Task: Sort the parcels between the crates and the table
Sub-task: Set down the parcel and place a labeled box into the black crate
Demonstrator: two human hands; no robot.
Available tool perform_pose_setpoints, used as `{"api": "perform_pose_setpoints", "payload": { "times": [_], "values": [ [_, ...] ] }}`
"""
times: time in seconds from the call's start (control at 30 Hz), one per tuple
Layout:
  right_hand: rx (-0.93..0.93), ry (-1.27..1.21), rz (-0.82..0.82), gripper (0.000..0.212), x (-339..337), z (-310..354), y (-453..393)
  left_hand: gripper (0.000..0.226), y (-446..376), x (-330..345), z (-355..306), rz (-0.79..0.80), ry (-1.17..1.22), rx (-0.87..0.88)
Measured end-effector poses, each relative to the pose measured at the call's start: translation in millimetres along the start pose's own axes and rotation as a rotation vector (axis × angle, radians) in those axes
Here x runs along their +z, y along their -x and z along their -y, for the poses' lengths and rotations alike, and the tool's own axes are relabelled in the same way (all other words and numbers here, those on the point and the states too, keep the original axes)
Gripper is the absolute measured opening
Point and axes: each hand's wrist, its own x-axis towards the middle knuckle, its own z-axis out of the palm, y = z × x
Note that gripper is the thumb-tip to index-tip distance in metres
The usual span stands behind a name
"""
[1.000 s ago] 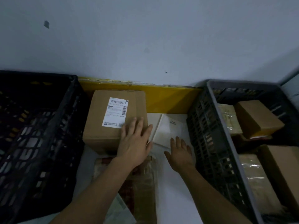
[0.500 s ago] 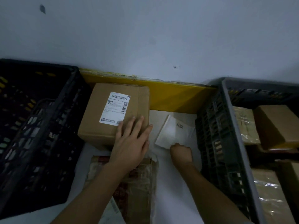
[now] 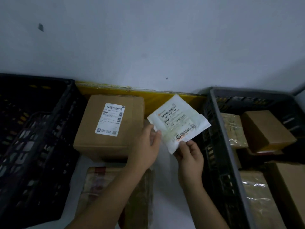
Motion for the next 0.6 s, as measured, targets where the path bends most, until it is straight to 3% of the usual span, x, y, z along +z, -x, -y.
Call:
{"api": "perform_pose_setpoints", "payload": {
  "times": [0.07, 0.17, 0.33, 0.47, 0.53, 0.6],
  "values": [
    [0.039, -0.1, 0.051, 0.017, 3, 9, 20, 0.045, -8, 3, -9, 0.027, 0.263, -0.138],
    [0.09, -0.116, 0.091, 0.019, 1, 11, 39, 0.055, -15, 3, -16, -0.059, 0.528, -0.241],
    [0.005, -0.076, 0.025, 0.033, -9, 32, 34, 0.063, -5, -16, -19, -0.091, 0.463, -0.083],
    [-0.072, 0.24, 0.128, 0.026, -8, 47, 22, 0.063, 2, -40, -11, -0.12, 0.429, -0.055],
    [-0.106, 0.309, 0.151, 0.025, 3, 46, 24, 0.051, 6, -51, -8, -0.184, 0.494, -0.113],
    [-0.148, 0.325, 0.145, 0.024, 17, 42, 29, 0.022, 10, -63, -6, -0.245, 0.566, -0.204]
  ]
}}
